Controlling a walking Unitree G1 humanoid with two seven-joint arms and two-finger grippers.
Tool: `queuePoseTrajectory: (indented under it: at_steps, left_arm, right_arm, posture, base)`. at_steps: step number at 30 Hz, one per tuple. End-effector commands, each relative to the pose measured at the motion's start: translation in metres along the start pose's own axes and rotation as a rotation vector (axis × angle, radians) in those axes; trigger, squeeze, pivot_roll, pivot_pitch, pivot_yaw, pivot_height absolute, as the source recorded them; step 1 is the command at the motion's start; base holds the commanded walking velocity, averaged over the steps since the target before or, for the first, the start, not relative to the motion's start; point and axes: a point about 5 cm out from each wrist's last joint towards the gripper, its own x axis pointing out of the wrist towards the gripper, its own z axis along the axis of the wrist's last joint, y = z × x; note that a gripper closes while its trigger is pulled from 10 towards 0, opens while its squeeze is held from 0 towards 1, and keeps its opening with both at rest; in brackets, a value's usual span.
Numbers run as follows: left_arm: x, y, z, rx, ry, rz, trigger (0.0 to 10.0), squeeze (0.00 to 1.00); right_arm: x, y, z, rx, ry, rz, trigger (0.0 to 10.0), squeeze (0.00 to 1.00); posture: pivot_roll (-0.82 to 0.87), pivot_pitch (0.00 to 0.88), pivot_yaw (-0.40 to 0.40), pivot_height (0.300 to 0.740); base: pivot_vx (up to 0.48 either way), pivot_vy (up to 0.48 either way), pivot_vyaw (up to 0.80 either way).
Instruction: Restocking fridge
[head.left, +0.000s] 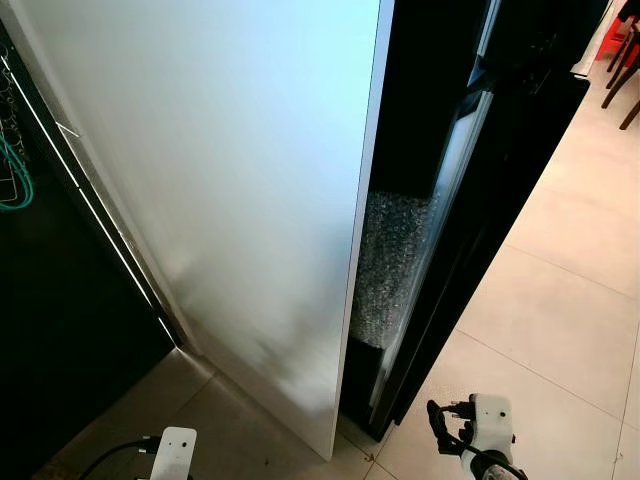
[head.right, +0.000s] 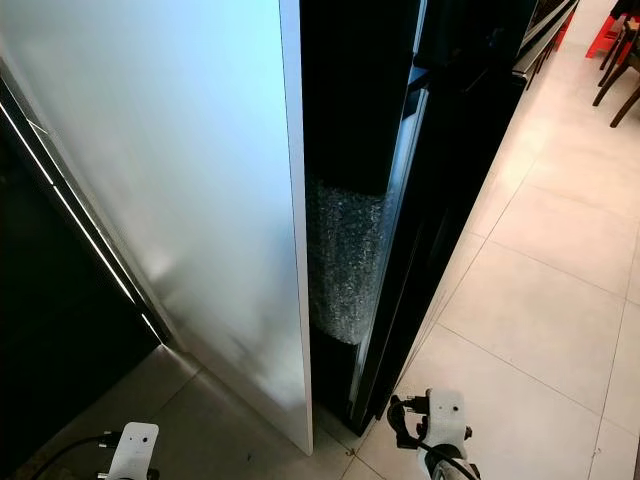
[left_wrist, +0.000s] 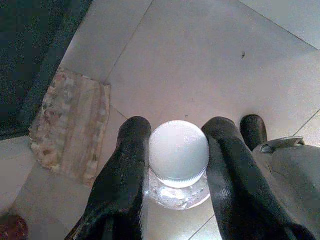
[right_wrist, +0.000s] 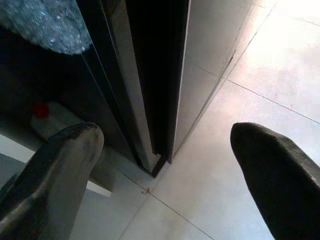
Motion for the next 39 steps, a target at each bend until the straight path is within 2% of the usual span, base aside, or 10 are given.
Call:
queuePoseTrajectory:
  at_steps: [1,9,14,17,23,31,33,34,37,39]
  left_arm:
    - [-0.001,0.0,-0.008,0.022,0.023,-0.002,10.0,0.0]
    - [-0.001,0.001,-0.01,0.015,0.028,-0.001,10.0,0.0]
    - [-0.001,0.002,-0.009,0.015,0.026,0.001,10.0,0.0]
    - [-0.001,0.002,-0.009,0.017,0.027,0.001,10.0,0.0]
    - [-0.001,0.003,-0.009,0.014,0.027,0.005,10.0,0.0]
    - [-0.001,0.003,-0.01,0.012,0.028,0.006,10.0,0.0]
    - [-0.001,0.003,-0.01,0.012,0.028,0.005,10.0,0.0]
    - [-0.001,0.003,-0.01,0.011,0.028,0.005,10.0,0.0]
    - [-0.001,0.003,-0.01,0.011,0.028,0.006,10.0,0.0]
    - [-0.001,0.004,-0.01,0.009,0.028,0.011,10.0,0.0]
  right_arm:
    - [0.001,0.001,0.002,0.007,-0.013,0.004,10.0,0.0]
    - [0.003,0.008,0.001,-0.018,0.03,0.137,10.0,0.0]
    - [0.002,0.003,0.0,0.047,0.016,0.045,10.0,0.0]
    - [0.001,0.001,0.0,0.017,0.016,0.014,10.0,0.0]
    - [0.002,0.003,0.005,0.035,-0.033,0.056,10.0,0.0]
    - [-0.003,-0.011,0.01,-0.114,-0.1,-0.204,10.0,0.0]
    - [0.02,-0.011,0.058,-0.149,-0.216,-0.242,10.0,0.0]
    - [0.025,-0.011,0.091,-0.283,-0.36,-0.293,10.0,0.0]
    - [0.015,-0.007,0.103,-0.401,-0.544,-0.317,10.0,0.0]
    - [0.009,-0.002,0.088,-0.346,-0.537,-0.337,10.0,0.0]
  posture:
    - [0.05,0.0,-0.007,0.74]
    - [0.06,0.0,-0.009,0.74]
    - [0.06,0.0,-0.009,0.74]
    - [0.06,0.002,-0.009,0.74]
    - [0.06,0.005,-0.008,0.74]
    - [0.06,0.007,-0.011,0.74]
    - [0.06,0.007,-0.011,0.74]
    - [0.06,0.008,-0.012,0.74]
    - [0.06,0.008,-0.012,0.74]
    - [0.06,0.009,-0.012,0.74]
  base:
    - [0.0,0.0,0.0]
    - [0.0,0.0,0.0]
    - [0.0,0.0,0.0]
    - [0.0,0.0,0.0]
    - [0.0,0.0,0.0]
    - [0.0,0.0,0.0]
    - [0.0,0.0,0.0]
    - [0.0,0.0,0.0]
    - [0.0,0.0,0.0]
    - [0.0,0.0,0.0]
